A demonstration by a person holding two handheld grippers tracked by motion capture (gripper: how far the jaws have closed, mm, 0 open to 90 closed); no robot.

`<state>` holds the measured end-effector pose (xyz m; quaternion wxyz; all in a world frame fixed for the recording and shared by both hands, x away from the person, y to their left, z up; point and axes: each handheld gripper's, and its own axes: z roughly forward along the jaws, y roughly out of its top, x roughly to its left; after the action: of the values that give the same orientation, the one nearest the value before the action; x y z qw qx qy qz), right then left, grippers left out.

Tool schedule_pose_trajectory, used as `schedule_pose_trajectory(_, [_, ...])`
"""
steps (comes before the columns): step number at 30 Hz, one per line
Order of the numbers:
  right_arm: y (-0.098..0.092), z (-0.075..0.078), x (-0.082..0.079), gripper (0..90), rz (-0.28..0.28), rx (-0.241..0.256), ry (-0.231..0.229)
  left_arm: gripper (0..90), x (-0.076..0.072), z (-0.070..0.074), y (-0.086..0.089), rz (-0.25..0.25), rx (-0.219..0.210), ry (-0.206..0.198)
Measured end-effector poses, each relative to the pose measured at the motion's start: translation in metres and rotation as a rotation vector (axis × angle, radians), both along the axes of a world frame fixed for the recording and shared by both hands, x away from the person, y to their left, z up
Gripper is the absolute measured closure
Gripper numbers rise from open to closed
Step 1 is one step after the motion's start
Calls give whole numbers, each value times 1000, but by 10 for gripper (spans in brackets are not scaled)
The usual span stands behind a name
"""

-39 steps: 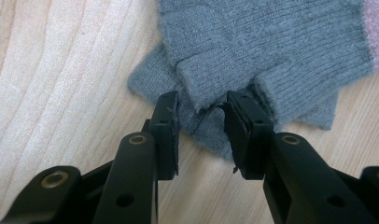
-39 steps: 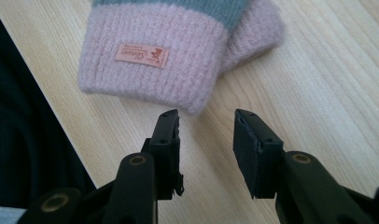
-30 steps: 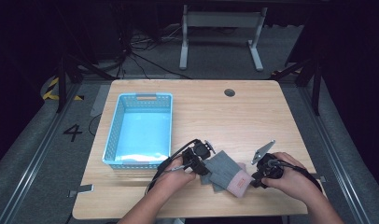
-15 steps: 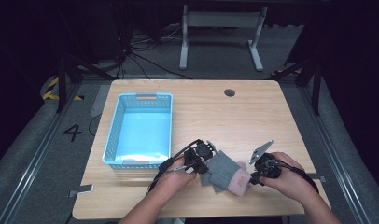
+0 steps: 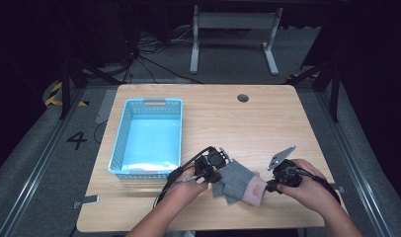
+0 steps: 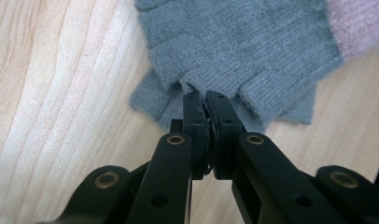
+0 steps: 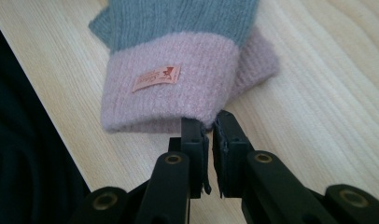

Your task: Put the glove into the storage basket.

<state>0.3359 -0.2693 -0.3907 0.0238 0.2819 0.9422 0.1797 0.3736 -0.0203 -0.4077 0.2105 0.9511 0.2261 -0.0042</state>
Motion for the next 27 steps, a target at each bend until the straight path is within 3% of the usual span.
schedule_pose_trajectory(8, [-8,14,2,852,-26,42,-50,871,-10,19,9,6,-41,-20])
schedule_pose_trajectory(16, [-12,17,11,858,-42,48,-80,896,-22,26,11,-5,-26,-26])
schedule_pose_trajectory(27, [-8,16,17,863,-30,34,-90,879,-20,12,11,32,-15,-11])
